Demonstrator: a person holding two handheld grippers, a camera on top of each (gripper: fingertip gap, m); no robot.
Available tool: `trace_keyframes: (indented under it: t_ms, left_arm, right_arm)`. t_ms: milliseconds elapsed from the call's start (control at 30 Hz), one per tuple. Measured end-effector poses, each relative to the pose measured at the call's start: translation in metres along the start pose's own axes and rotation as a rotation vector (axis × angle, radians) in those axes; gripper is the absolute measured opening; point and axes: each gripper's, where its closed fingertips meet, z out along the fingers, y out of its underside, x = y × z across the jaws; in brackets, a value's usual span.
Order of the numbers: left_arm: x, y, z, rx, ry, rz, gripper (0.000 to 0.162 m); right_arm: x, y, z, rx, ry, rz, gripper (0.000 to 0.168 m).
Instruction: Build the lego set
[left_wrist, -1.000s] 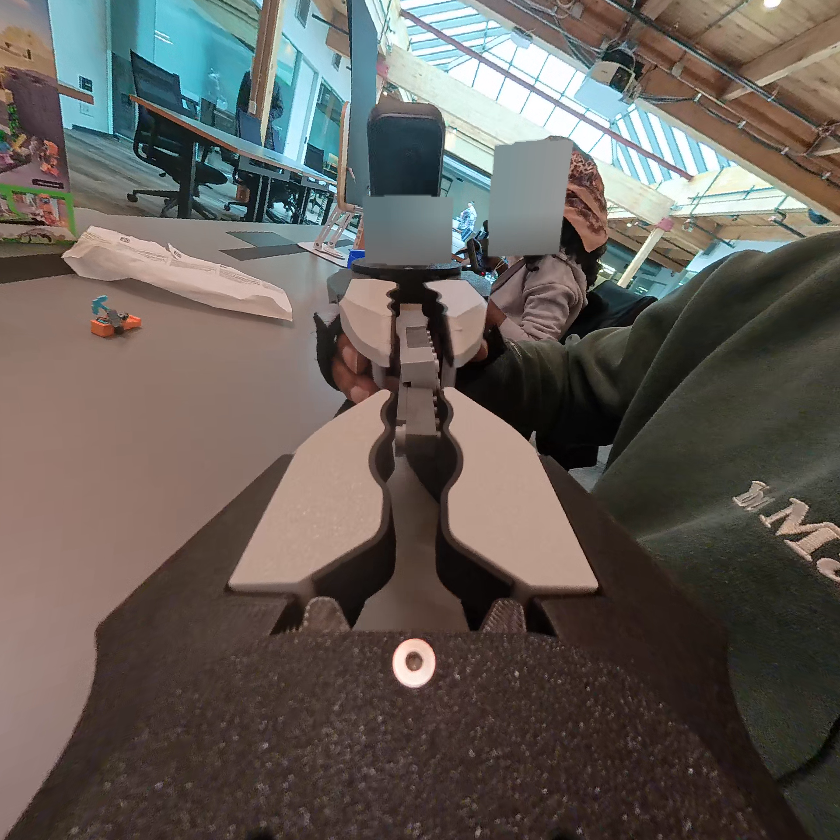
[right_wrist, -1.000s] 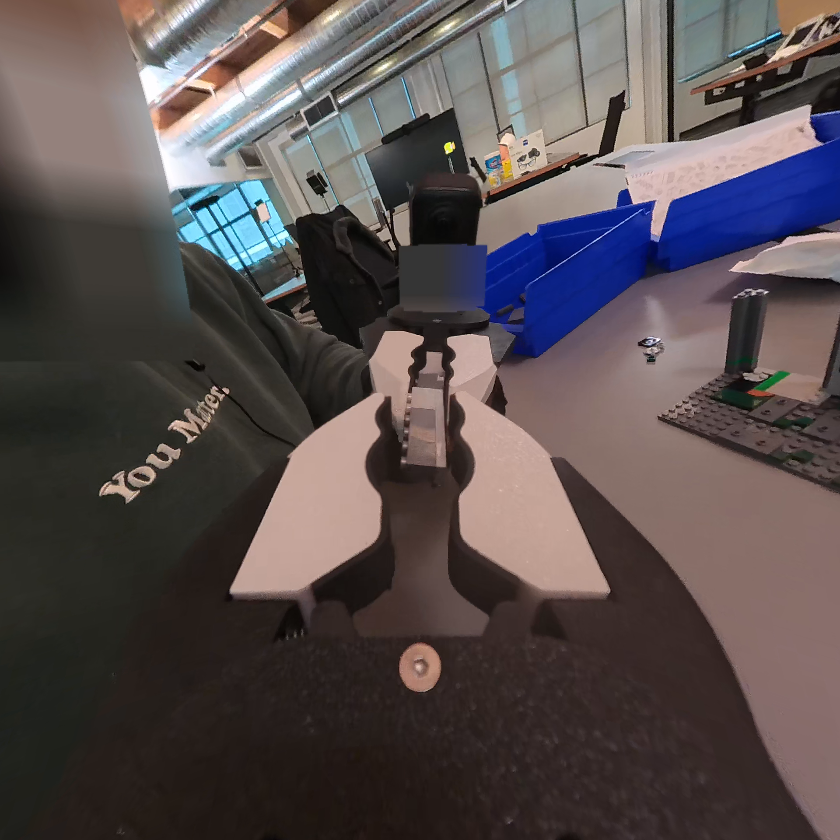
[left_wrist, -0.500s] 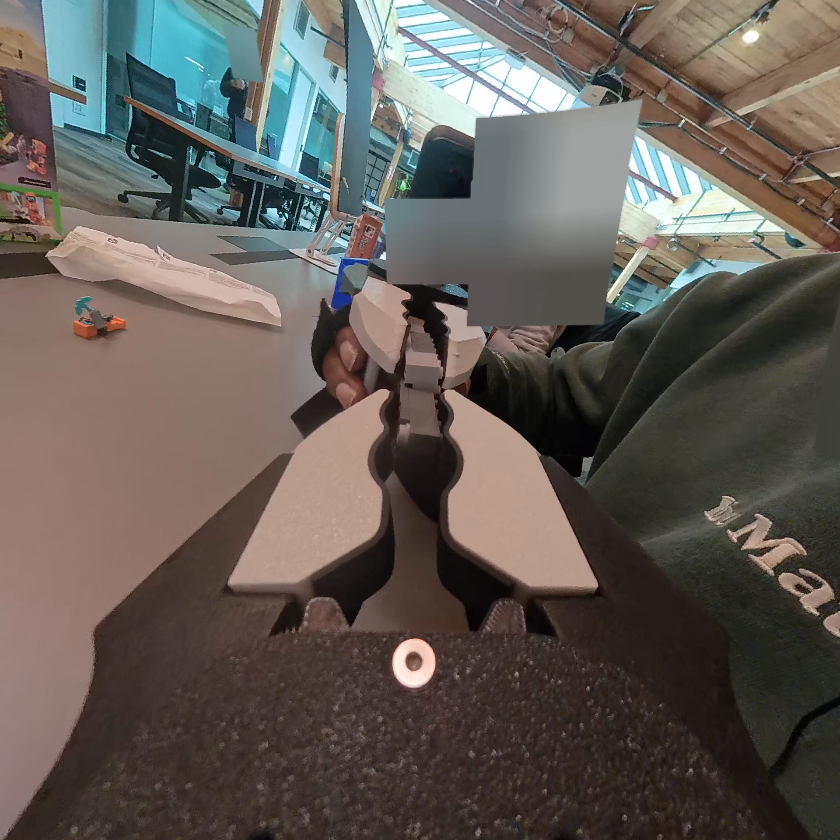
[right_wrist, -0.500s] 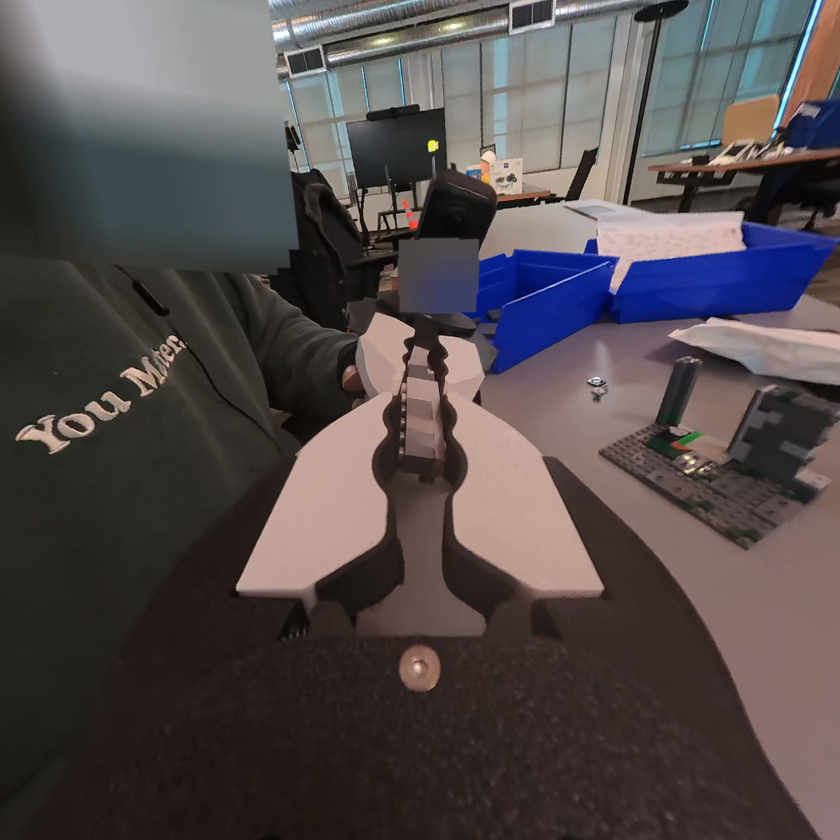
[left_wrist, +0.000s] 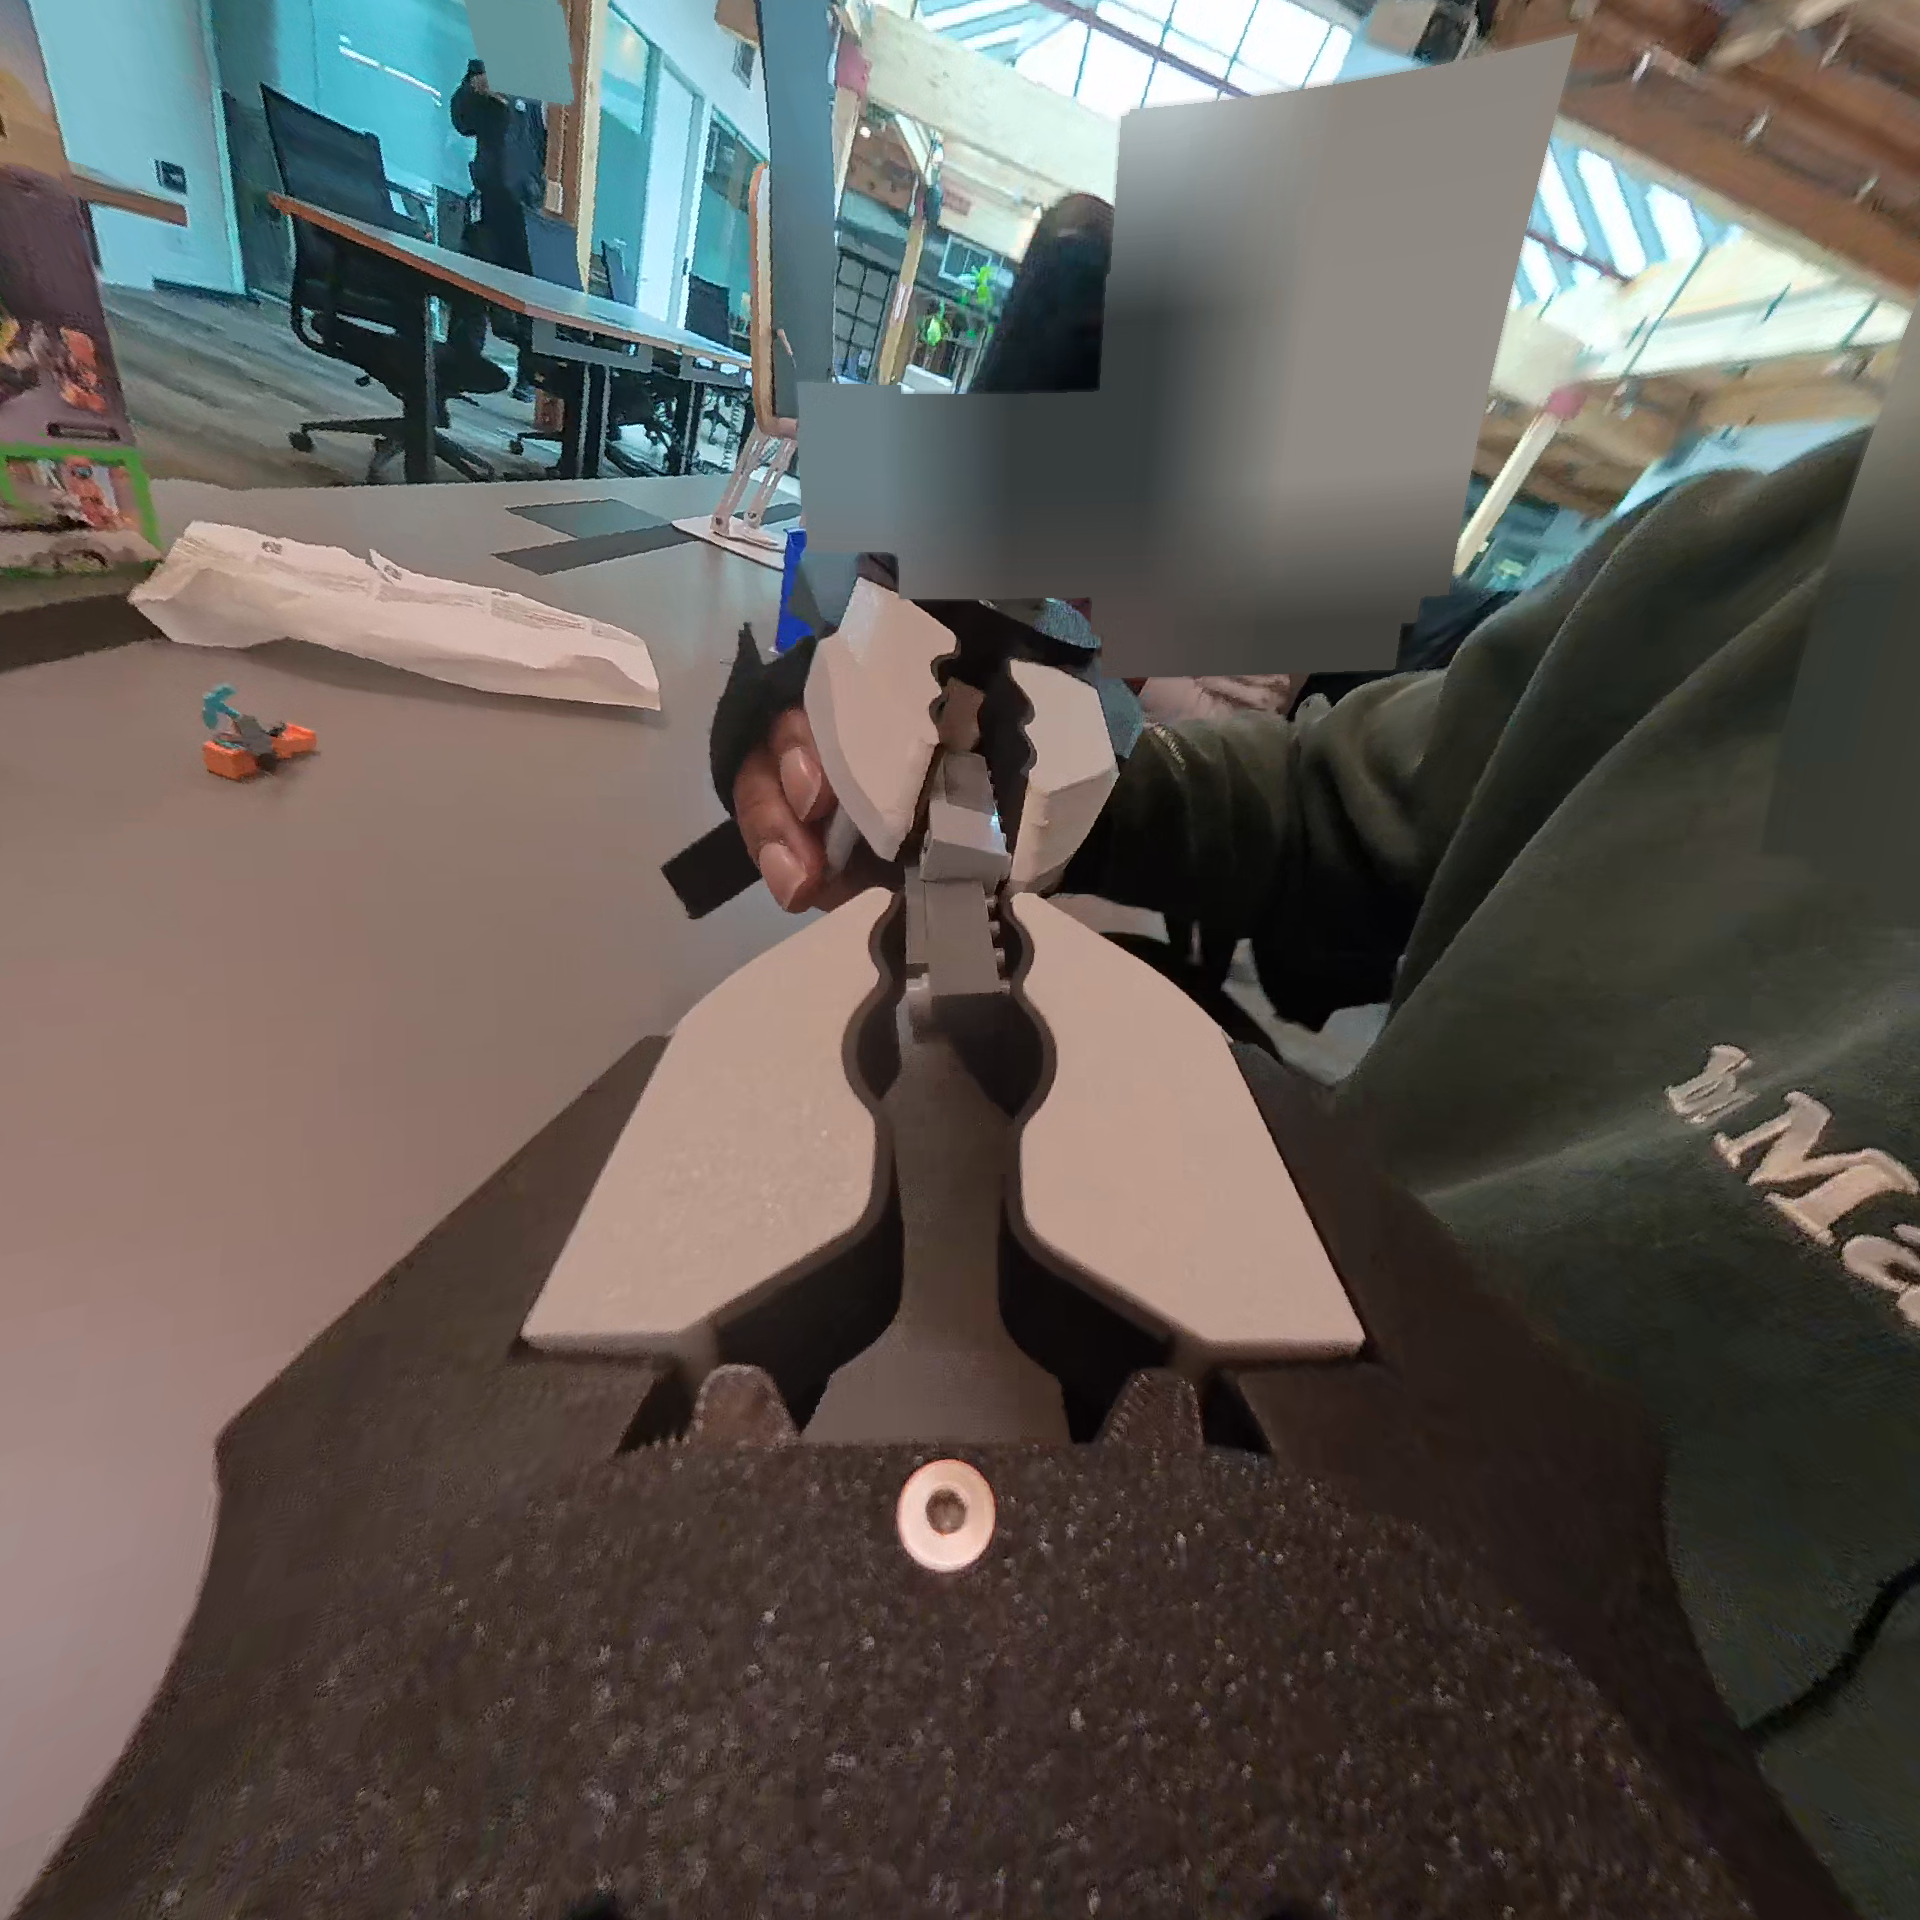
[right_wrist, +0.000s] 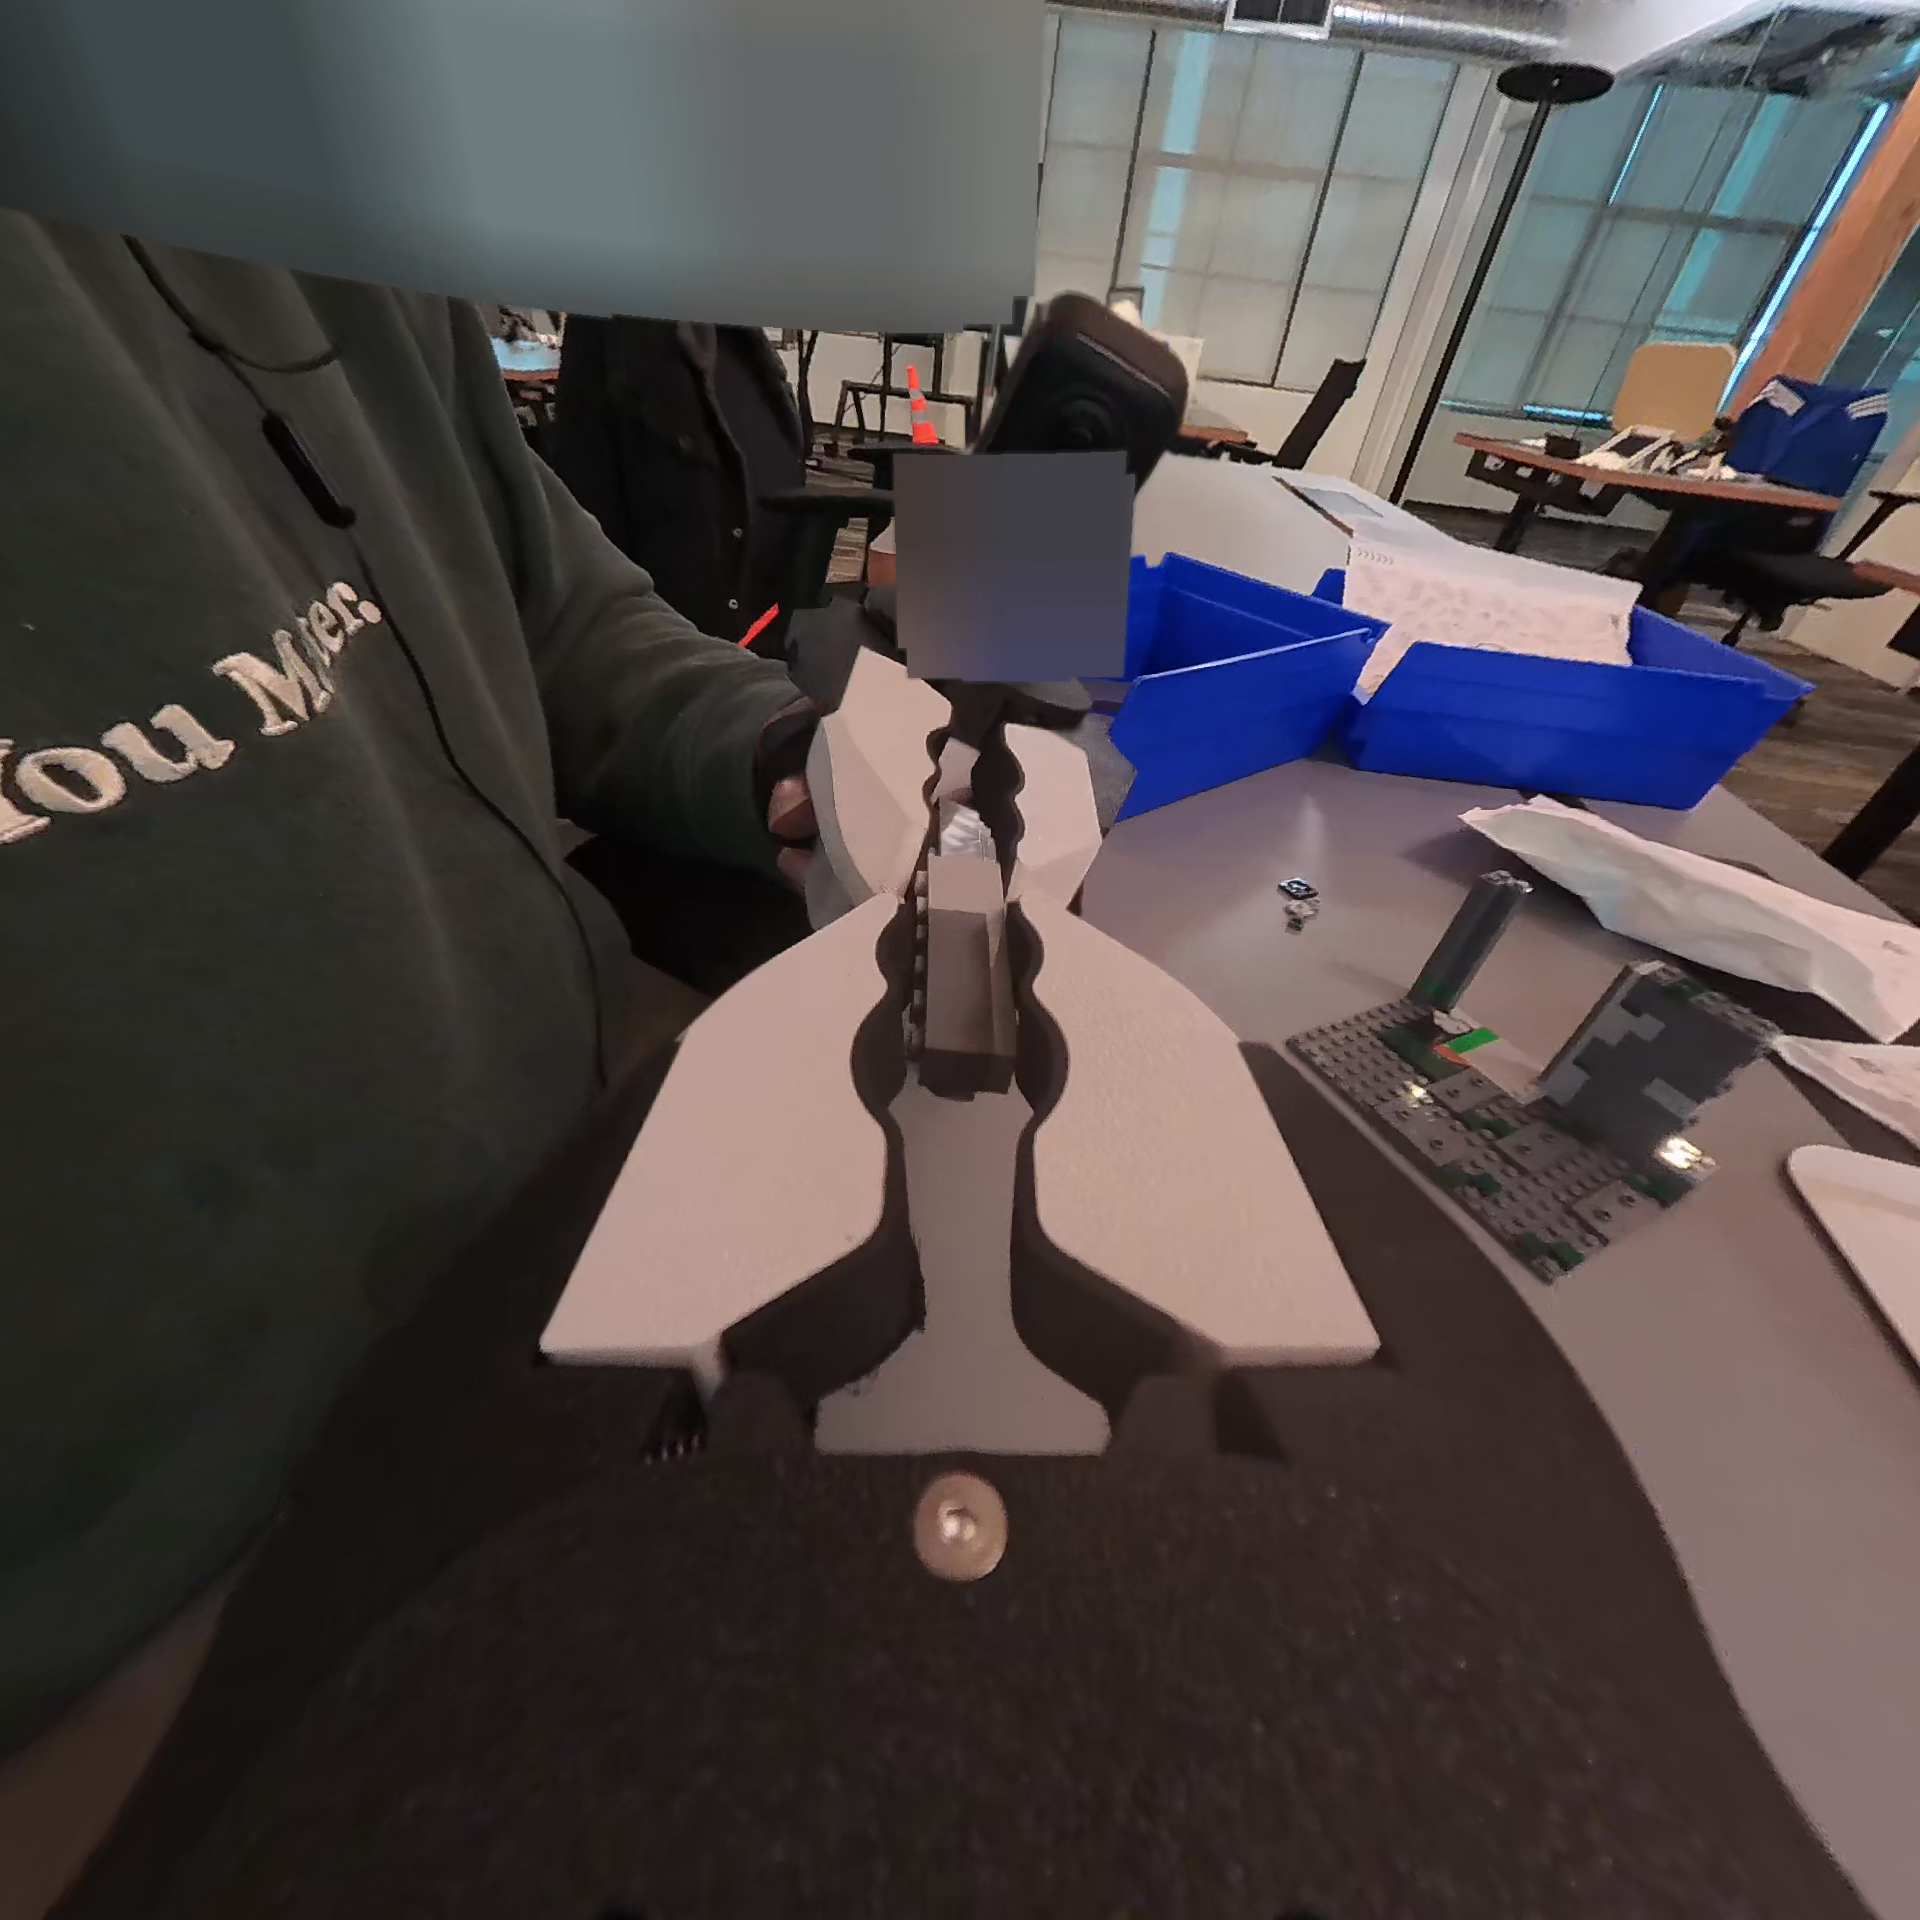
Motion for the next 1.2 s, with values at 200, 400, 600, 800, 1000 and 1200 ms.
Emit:
trace_keyframes:
  t_ms: [200,400,600,800,1000,1200]
  left_arm:
    - [-0.001,0.004,-0.001,-0.037,-0.038,0.103,0.016]
    - [-0.002,0.009,0.0,-0.076,-0.085,0.245,0.016]
    - [0.004,0.014,0.002,-0.148,-0.115,0.459,0.016]
    - [0.007,0.018,-0.002,-0.17,-0.13,0.579,0.016]
    - [0.006,0.022,-0.004,-0.206,-0.142,0.587,0.016]
    - [0.006,0.022,-0.004,-0.197,-0.122,0.552,0.015]
  right_arm:
    - [-0.002,0.004,0.001,-0.018,-0.022,0.083,0.017]
    - [-0.003,0.01,0.001,-0.041,-0.011,0.142,0.02]
    - [-0.014,0.015,0.001,-0.086,-0.071,0.136,0.024]
    - [-0.019,0.015,0.004,-0.096,-0.05,0.07,0.016]
    - [-0.02,0.02,0.006,-0.08,-0.007,-0.001,0.016]
    - [-0.019,0.02,0.007,-0.077,0.003,0.004,0.015]
